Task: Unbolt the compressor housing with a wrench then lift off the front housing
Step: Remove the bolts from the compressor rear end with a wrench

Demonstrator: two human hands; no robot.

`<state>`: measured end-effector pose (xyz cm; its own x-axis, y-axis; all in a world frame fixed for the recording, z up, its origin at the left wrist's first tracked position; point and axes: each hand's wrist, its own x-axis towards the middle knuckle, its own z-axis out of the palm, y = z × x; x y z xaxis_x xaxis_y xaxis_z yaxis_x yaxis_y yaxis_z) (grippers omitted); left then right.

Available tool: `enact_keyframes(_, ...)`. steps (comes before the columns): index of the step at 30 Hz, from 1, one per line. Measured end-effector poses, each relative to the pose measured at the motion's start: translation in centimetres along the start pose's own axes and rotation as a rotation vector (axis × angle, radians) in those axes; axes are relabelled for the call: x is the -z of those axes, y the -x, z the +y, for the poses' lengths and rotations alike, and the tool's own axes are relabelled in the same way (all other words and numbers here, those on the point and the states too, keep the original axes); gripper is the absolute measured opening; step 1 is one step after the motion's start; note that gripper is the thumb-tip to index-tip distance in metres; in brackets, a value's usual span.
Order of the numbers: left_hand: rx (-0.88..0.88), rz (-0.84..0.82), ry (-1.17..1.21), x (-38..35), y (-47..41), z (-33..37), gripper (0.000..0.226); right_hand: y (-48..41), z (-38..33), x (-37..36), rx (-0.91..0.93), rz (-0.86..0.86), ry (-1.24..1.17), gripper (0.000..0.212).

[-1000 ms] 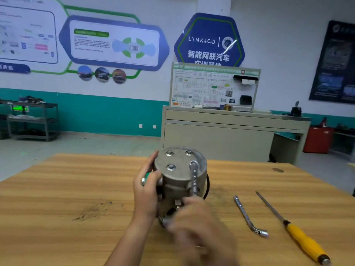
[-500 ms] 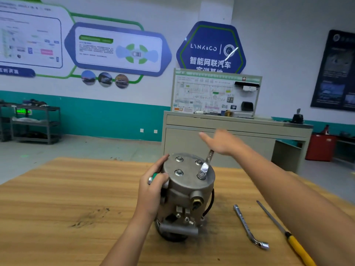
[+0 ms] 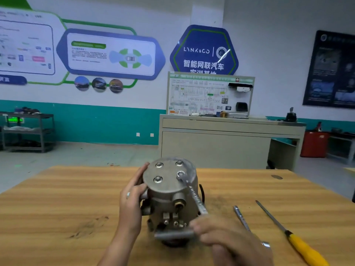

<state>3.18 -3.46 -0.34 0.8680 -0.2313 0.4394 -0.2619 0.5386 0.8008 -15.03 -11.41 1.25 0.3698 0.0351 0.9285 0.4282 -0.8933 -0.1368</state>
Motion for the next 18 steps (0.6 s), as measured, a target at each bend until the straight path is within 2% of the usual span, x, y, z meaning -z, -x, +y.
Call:
enact_keyframes(2, -0.003, -0.034, -0.053, -0.4, -0.1, -0.4, 0.05, 1.0, 1.6, 2.3, 0.017, 0.265, 0.017, 0.03)
enact_keyframes(4, 0.001, -0.042, -0.06, -1.0, 0.0, -0.2, 0.05, 0.3, 3.8, 3.9, -0.072, 0.447, 0.086, 0.028)
enact_keyframes(5, 0.005, -0.032, -0.055, -1.1, 0.0, 0.0, 0.05, -0.4, 5.1, 4.2, -0.168, 0.502, 0.131, 0.028)
enact_keyframes(7, 0.001, -0.024, -0.064, -0.8, -0.1, 0.0, 0.05, -2.9, 8.4, 4.5, -0.425, 0.478, 0.136, 0.024)
enact_keyframes(9, 0.009, -0.035, -0.082, -0.6, -0.3, 0.1, 0.051, -6.5, 12.1, 3.8, -0.702, 0.336, 0.09, 0.031)
enact_keyframes(12, 0.005, -0.061, -0.092, -0.8, -0.5, 0.2, 0.053, -12.5, 15.6, -0.1, -0.865, -0.013, 0.123, 0.046)
enact_keyframes(15, -0.015, -0.109, -0.076, -1.1, -0.5, 0.1, 0.056, -17.3, 15.4, -4.2, -0.791, -0.407, 0.226, 0.05)
enact_keyframes(18, -0.038, -0.156, -0.084, -1.2, -0.6, 0.4, 0.057, -20.0, 12.4, -8.3, -0.616, -0.748, 0.285, 0.06)
